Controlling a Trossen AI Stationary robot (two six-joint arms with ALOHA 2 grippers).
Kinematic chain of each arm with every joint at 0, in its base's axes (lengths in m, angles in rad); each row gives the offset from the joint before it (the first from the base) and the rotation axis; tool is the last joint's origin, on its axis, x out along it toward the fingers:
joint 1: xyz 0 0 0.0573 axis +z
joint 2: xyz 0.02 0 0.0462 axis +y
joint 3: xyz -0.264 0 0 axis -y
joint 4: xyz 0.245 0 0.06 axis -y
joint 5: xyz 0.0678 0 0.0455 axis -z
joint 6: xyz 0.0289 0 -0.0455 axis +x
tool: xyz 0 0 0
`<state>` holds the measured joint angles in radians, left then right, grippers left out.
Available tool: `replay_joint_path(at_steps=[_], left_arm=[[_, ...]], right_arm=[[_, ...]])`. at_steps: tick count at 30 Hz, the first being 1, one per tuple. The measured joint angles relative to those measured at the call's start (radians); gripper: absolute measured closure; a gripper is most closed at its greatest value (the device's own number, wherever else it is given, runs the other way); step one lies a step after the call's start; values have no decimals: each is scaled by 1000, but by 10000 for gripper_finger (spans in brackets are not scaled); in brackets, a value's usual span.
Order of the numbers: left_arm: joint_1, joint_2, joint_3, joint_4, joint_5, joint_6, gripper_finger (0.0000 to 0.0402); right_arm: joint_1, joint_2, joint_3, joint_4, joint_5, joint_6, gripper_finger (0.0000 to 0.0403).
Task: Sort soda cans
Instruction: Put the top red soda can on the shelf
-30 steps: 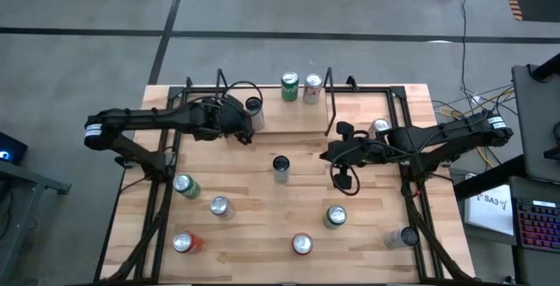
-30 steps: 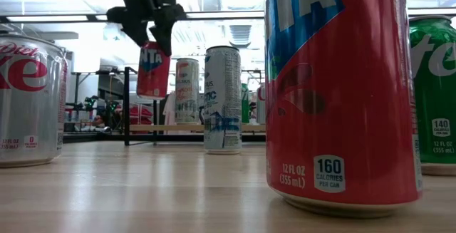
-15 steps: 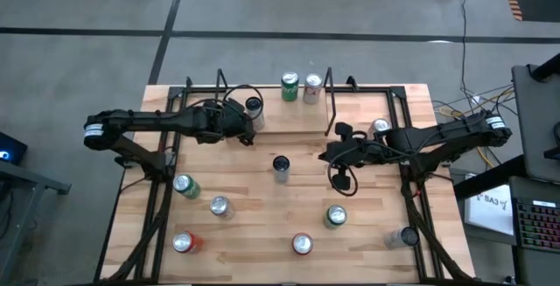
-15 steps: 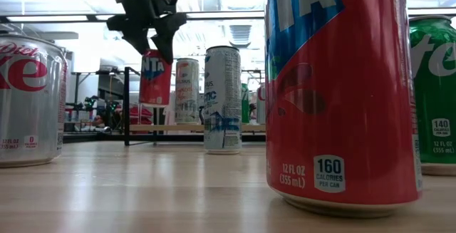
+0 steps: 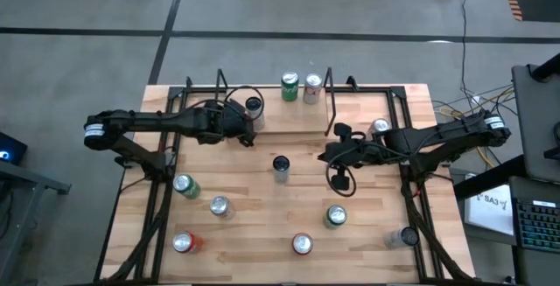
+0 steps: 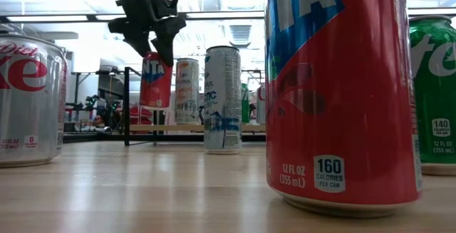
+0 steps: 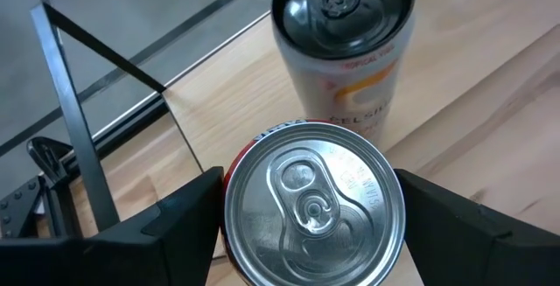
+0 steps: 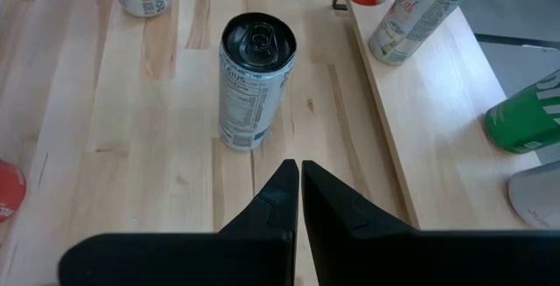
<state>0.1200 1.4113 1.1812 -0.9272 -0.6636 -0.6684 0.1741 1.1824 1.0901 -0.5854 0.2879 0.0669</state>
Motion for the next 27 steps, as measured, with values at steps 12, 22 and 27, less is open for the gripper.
replay_joint_path(at_steps=[12,22,27], left_arm=[[15,0,-28,51,2,24,122],[36,0,-45,76,-5,39,122],[48,0,-45,84,-6,39,122]], right_arm=[[0,0,0,0,0,0,394],[0,0,0,0,0,1,394],[0,0,0,0,0,0,394]])
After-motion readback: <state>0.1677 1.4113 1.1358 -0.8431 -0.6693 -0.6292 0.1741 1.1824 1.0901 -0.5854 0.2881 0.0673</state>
